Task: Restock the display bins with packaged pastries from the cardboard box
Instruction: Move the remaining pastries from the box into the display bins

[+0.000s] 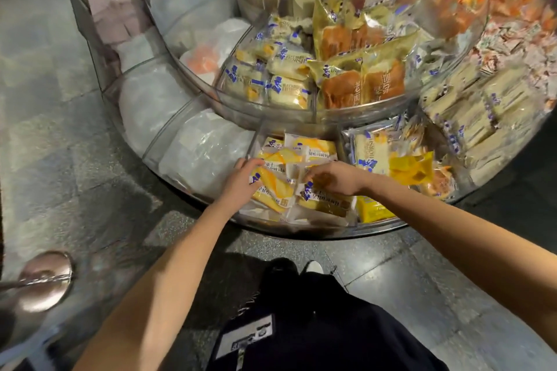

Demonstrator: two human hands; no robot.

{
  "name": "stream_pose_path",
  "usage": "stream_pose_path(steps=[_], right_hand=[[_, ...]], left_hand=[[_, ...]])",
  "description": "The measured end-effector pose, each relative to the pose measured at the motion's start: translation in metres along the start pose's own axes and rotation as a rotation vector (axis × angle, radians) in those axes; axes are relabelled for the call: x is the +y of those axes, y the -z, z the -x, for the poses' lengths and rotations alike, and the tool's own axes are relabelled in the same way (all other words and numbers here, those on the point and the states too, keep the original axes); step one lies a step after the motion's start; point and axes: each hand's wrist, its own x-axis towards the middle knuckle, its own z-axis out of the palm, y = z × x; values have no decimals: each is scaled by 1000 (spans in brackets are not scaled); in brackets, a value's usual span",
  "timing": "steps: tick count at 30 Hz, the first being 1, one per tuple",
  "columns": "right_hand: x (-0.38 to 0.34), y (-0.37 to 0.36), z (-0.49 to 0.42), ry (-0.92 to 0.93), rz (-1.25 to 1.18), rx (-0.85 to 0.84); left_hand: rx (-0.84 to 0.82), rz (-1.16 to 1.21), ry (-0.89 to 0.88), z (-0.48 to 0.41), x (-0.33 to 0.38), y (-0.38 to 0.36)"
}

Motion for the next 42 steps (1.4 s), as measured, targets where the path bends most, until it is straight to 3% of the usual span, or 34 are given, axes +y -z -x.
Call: stream_pose_path(steps=[7, 13, 19, 24, 26, 30, 33, 37, 42], right_hand=[[0, -16, -8, 76, 2, -27], [3, -27, -6, 61, -21, 42], [2, -40, -3, 63, 77, 89], [0, -59, 9, 68, 514, 315], [0, -72, 13, 101, 584, 375], [-1, -88, 19, 67, 526, 446], [0, -96, 25, 17, 551, 420], [-3, -102, 26, -85, 587, 382], [5, -100, 19, -69, 515, 320]], left_hand=[[-94, -731, -343, -3, -22, 9], [-167, -984, -444, -17, -30, 3], [-54, -954, -432, -19, -32, -2], [30, -943, -401, -15, -32, -7], [41, -933, -469, -11, -38, -8], [-130, -871, -710, -3, -48, -10], [-258, -896, -697, -6, -53, -13], [-301, -883, -662, -9, -53, -21], [-337, -903, -586, -14, -41, -30]])
